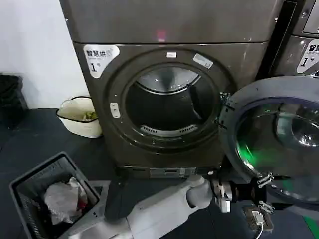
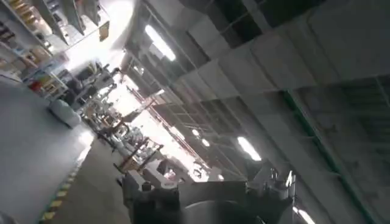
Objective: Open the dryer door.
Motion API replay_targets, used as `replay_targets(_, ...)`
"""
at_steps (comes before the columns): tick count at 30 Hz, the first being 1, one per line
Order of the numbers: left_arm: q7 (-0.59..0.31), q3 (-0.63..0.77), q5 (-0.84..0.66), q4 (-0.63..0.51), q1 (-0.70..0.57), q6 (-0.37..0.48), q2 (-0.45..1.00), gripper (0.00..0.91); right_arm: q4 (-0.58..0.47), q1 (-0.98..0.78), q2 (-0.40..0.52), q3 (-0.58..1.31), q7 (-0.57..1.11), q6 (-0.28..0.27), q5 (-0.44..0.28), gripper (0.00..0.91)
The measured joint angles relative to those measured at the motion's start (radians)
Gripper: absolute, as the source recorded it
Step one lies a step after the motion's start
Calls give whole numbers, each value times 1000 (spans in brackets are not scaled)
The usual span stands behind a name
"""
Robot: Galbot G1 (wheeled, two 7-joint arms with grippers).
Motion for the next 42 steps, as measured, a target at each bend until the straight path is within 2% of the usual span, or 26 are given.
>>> replay_targets(4,11,-14,3,-2,7,-13,0,907,-2,-4,0,-9,0,19,0,907)
replay_targets(10,32,-48,-37,-60,2,9,0,907,-4,-4,0,-32,-2,22,-4,907)
replay_targets(21,36,-98,-85,-285,56,63,15,907,2,-4,0,-82,-7,23,-13,907)
replay_targets(33,47,-191,-119,-561,152,69,437,907,-4,13,0,-153,-10,34,-18,907)
replay_targets(42,47,-409,-153,-719,311,87,689,907,-14,36,-68,-215,-30,36,-25,907)
